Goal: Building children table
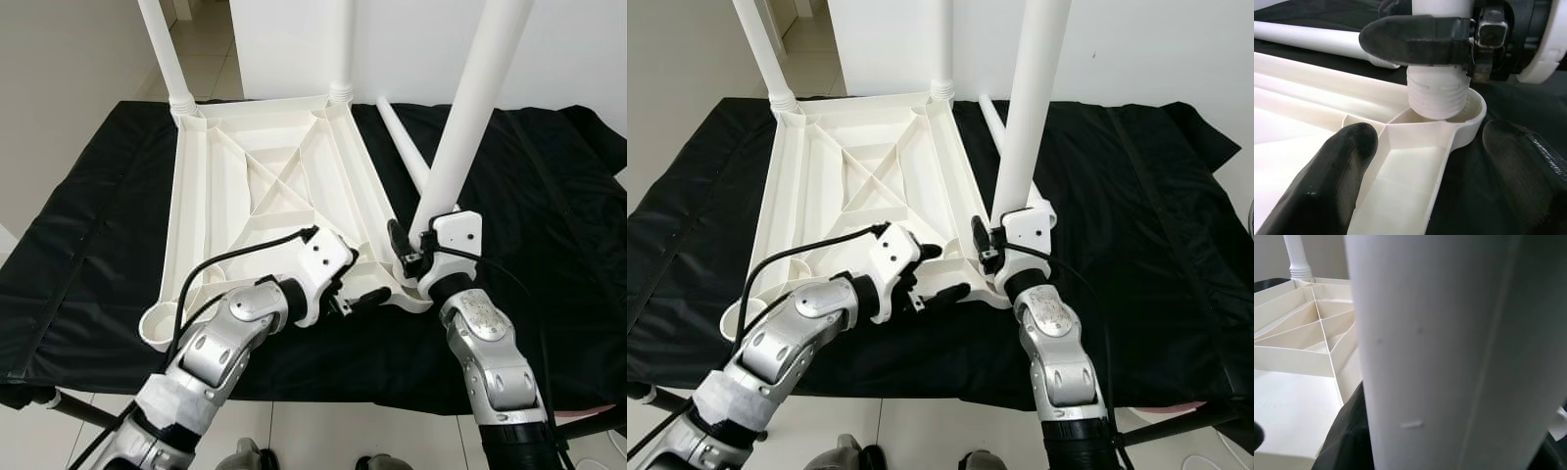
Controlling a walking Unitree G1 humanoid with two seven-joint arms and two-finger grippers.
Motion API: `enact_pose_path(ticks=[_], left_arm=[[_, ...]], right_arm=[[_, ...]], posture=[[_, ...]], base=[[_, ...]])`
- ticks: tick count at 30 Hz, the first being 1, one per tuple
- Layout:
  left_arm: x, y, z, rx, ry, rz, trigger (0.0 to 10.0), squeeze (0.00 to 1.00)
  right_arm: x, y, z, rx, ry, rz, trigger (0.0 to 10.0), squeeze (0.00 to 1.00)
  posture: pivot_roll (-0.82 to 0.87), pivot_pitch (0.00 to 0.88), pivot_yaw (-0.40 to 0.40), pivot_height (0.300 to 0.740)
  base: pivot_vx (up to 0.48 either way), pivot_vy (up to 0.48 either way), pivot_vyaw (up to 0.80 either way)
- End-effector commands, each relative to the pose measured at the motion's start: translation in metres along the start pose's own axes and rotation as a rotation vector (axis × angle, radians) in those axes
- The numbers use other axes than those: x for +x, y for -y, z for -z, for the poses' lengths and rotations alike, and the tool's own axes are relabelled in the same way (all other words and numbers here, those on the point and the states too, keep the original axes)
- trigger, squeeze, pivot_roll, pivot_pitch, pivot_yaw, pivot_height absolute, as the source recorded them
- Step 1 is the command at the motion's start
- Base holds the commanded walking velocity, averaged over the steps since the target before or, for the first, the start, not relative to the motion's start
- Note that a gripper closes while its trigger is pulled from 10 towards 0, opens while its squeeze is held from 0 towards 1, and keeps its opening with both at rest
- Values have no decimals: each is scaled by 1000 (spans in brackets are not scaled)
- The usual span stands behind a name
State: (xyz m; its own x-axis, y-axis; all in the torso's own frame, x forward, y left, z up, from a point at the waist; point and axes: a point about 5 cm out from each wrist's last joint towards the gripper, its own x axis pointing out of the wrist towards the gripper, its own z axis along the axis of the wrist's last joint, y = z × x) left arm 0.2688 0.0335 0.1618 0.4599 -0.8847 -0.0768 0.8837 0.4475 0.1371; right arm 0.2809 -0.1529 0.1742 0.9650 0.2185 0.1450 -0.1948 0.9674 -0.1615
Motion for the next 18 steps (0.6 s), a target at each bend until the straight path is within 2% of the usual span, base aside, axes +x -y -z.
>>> enact_pose_path(ticks=[1,4,18], left_arm=[[-2,5,2,-5,-15,55,10000,0],[-9,2,3,-39,-22,-5,10000,0],[-16,6,-6,-37,-15,-4,10000,0]], right_arm=[[-3,0,2,-3,-18,-9,10000,0],[-9,0,5,-20,-32,-33,10000,0],[-22,-3,14,-65,-59,-72,10000,0]], posture=[[-122,66,38,740],[-130,64,39,740],[-135,69,39,740]], base=[[0,0,0],[0,0,0],[0,0,0]])
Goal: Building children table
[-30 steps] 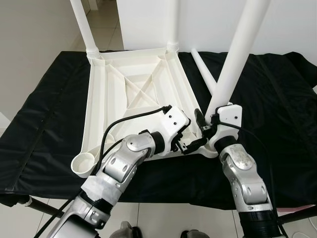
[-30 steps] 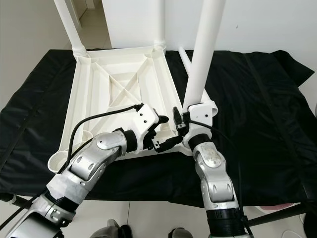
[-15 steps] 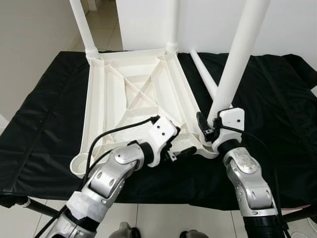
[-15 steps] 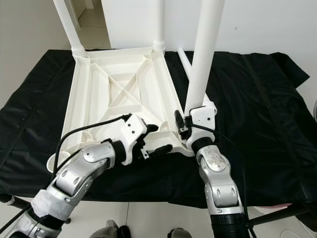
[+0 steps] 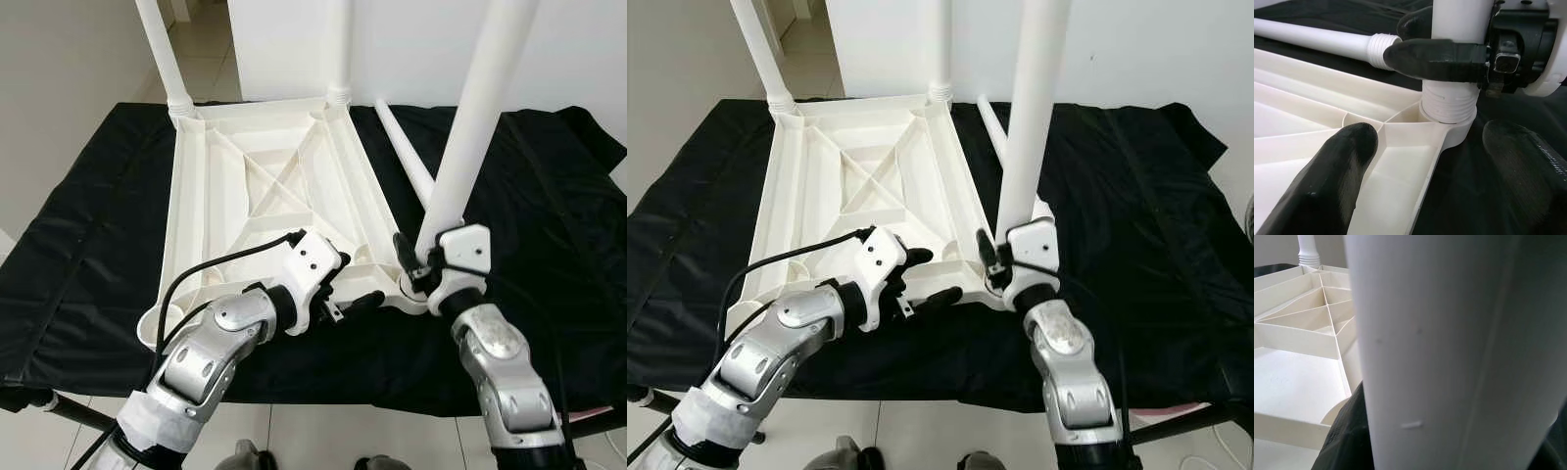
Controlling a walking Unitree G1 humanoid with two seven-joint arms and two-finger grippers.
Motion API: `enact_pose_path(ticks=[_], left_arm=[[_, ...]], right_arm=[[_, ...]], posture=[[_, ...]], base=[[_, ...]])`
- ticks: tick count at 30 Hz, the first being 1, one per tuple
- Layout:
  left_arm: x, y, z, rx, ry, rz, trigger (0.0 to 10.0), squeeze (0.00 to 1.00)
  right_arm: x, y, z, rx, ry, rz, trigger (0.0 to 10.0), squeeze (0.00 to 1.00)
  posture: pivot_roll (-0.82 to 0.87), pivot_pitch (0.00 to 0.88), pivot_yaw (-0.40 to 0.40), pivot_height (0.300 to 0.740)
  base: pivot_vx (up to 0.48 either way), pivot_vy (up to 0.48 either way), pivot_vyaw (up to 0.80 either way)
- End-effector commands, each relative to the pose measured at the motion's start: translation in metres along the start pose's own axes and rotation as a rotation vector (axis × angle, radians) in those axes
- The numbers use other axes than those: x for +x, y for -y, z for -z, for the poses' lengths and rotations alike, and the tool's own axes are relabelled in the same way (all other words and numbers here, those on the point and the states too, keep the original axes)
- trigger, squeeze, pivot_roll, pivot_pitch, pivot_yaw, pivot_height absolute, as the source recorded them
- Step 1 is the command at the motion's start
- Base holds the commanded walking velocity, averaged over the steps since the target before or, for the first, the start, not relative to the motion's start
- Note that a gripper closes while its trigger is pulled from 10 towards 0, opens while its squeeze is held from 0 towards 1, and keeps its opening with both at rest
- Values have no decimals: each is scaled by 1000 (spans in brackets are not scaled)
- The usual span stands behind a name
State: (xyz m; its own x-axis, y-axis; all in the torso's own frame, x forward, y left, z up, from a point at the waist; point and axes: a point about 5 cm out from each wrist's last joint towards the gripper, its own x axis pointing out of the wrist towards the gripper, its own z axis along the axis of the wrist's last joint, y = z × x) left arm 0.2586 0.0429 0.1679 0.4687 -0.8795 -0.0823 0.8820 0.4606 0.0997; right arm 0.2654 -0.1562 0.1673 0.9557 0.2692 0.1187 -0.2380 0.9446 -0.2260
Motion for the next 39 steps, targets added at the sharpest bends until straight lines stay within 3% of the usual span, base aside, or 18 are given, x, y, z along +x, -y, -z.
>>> enact_pose_path(ticks=[1,19,22,26,32,39], left_arm=[[-2,2,-1,2,-8,6,10000,0],[-1,-1,-8,3,-2,-1,10000,0],[-2,-1,-8,5,-6,-3,10000,0],[-3,-1,-9,5,-6,-3,10000,0],[-3,-2,-10,7,-5,-5,10000,0],[-3,-1,-10,6,-6,-7,10000,0]], right_arm=[[-5,-3,9,-5,-43,-17,10000,0],[-10,-3,30,11,3,-55,10000,0],[-10,-4,35,51,4,-59,10000,0],[-11,-1,47,93,-51,-36,10000,0],[-4,2,56,84,-154,0,10000,0],[6,4,52,107,-204,-18,10000,0]], posture=[[-135,69,39,740],[-138,78,51,740],[-130,79,55,740],[-125,80,55,740],[-125,79,56,740],[-124,84,51,740]], base=[[0,0,0],[0,0,0],[0,0,0],[0,0,0],[0,0,0],[0,0,0]])
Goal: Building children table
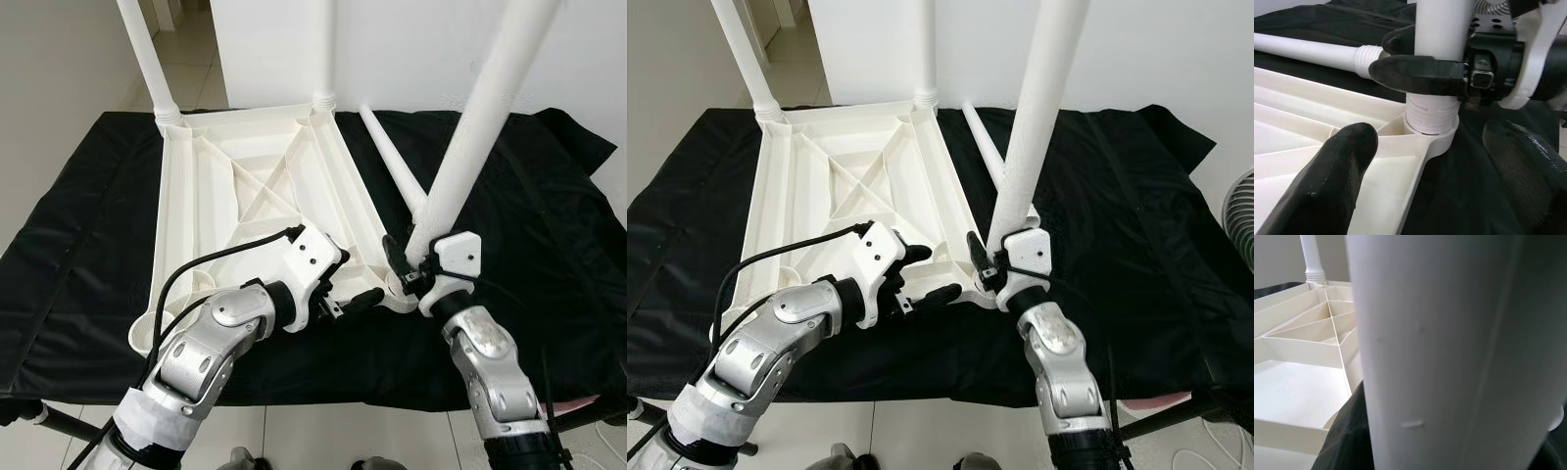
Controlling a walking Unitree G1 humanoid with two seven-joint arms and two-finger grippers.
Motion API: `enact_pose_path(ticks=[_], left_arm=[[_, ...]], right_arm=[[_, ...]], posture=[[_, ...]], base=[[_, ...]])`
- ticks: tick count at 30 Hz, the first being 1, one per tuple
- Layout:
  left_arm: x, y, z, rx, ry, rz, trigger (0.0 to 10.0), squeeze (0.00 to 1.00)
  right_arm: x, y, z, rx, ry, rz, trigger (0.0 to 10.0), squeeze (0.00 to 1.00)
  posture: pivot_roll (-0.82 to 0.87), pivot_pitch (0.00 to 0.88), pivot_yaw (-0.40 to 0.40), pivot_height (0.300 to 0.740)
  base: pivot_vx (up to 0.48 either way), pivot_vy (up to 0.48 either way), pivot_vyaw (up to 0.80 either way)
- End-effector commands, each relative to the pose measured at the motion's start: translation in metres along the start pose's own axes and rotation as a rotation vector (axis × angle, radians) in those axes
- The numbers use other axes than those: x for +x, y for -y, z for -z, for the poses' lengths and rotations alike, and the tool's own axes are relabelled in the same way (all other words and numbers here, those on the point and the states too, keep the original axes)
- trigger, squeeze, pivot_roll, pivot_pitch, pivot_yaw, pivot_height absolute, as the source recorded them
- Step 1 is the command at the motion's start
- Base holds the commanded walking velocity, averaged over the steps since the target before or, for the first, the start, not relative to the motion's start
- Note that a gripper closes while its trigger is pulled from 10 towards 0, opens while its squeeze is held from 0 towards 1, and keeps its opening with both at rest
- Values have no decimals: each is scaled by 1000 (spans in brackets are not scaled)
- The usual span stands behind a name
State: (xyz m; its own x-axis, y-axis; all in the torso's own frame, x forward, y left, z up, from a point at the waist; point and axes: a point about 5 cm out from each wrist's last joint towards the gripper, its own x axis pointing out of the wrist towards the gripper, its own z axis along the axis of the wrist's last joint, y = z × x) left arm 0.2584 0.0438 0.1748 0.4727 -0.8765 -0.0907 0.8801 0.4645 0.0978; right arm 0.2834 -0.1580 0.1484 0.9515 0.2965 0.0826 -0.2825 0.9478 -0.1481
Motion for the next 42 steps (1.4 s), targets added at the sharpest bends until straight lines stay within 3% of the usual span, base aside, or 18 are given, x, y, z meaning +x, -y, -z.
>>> enact_pose_path(ticks=[1,7,19,29,37,39,42], left_arm=[[-2,0,-4,8,3,-3,10000,0],[-1,0,-4,7,4,-5,10000,0],[-3,2,-4,9,2,-3,10000,0],[-2,1,-5,18,0,5,10000,0],[-3,1,-5,24,-3,4,10000,0],[-3,1,-5,24,-4,4,10000,0],[-3,1,-5,25,-5,4,10000,0]], right_arm=[[-8,5,30,27,-173,23,10000,0],[-5,7,27,31,-192,17,10000,0],[-9,14,39,127,-251,67,10000,0],[-22,20,46,286,-183,213,10000,0],[-31,12,48,233,-116,197,10000,0],[-31,7,40,142,-75,140,10000,0],[-30,4,38,107,-61,117,10000,0]], posture=[[-124,84,51,740],[-123,84,49,740],[-118,82,50,740],[-119,72,55,740],[-121,68,56,740],[-121,68,60,740],[-121,68,60,740]], base=[[0,0,0],[0,0,0],[0,0,0],[0,0,0],[0,0,0],[0,0,0],[0,0,0]])
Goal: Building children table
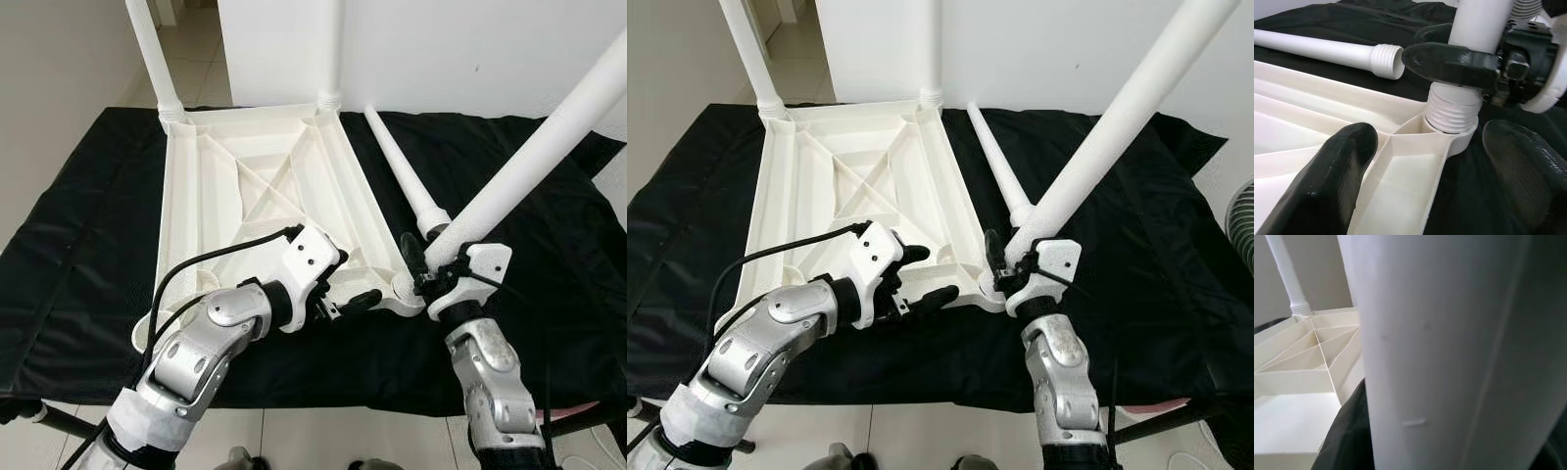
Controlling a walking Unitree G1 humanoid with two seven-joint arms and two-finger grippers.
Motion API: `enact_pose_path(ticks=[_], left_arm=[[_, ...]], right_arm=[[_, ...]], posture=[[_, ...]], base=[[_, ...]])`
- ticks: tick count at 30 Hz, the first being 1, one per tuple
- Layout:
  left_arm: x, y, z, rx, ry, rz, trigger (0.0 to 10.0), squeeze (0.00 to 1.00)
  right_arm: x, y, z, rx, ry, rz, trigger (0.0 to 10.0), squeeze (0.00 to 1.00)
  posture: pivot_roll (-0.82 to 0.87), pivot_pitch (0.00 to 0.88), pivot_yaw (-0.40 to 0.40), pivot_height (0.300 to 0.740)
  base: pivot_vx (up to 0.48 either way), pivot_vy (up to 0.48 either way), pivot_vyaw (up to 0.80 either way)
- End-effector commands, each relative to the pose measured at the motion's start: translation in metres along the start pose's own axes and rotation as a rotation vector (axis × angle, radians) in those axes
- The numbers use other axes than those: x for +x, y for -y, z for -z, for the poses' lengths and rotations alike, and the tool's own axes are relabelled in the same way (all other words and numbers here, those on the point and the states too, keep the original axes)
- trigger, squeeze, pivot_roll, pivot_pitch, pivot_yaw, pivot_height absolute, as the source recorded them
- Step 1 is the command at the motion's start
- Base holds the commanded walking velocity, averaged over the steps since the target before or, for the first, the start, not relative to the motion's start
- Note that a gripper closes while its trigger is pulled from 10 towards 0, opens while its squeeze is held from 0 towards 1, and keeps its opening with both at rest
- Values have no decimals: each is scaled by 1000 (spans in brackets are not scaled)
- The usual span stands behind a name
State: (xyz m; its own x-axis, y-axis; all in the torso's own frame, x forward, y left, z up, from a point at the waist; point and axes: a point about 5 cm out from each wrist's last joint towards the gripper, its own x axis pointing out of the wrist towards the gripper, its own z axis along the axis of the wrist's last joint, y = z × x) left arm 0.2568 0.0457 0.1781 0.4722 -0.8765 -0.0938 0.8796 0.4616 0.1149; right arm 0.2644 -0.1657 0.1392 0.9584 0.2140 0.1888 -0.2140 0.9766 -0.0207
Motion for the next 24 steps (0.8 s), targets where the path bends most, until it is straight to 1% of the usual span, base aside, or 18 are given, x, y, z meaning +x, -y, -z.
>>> enact_pose_path(ticks=[1,5,7,8,10,11,13,18,21,24], left_arm=[[0,1,-2,8,-2,5,10000,0],[0,1,-2,8,-1,5,10000,0],[0,1,-2,8,-1,5,10000,0],[-1,1,-2,8,-1,4,10000,0],[-1,0,-2,8,-2,1,10000,0],[-1,0,-2,8,-2,1,10000,0],[-1,0,-2,7,-1,-1,10000,0],[-1,0,-2,7,0,-1,10000,0],[-1,0,-3,8,0,-2,10000,0],[-1,0,-3,8,1,-2,10000,0]], right_arm=[[-11,6,27,-43,-151,14,10000,0],[-11,3,27,-84,-149,-20,10000,0],[-11,3,27,-84,-149,-20,10000,0],[-11,2,28,-99,-146,-37,10000,0],[-13,-3,26,-165,-118,-101,10000,0],[-13,-3,26,-165,-118,-101,10000,0],[-14,-6,27,-213,-111,-148,10000,0],[-15,-7,29,-205,-124,-159,10000,0],[-11,-5,30,-161,-156,-158,10000,0],[-9,-4,30,-147,-177,-160,10000,0]], posture=[[-123,69,61,740],[-123,69,61,740],[-123,69,61,740],[-120,68,60,740],[-120,68,60,740],[-120,68,60,740],[-118,67,59,740],[-118,67,59,740],[-118,72,61,740],[-118,72,61,740]], base=[[0,0,0],[0,0,0],[0,0,0],[0,0,0],[0,0,0],[0,0,0],[0,0,0],[0,0,0],[0,0,0],[0,0,0]])
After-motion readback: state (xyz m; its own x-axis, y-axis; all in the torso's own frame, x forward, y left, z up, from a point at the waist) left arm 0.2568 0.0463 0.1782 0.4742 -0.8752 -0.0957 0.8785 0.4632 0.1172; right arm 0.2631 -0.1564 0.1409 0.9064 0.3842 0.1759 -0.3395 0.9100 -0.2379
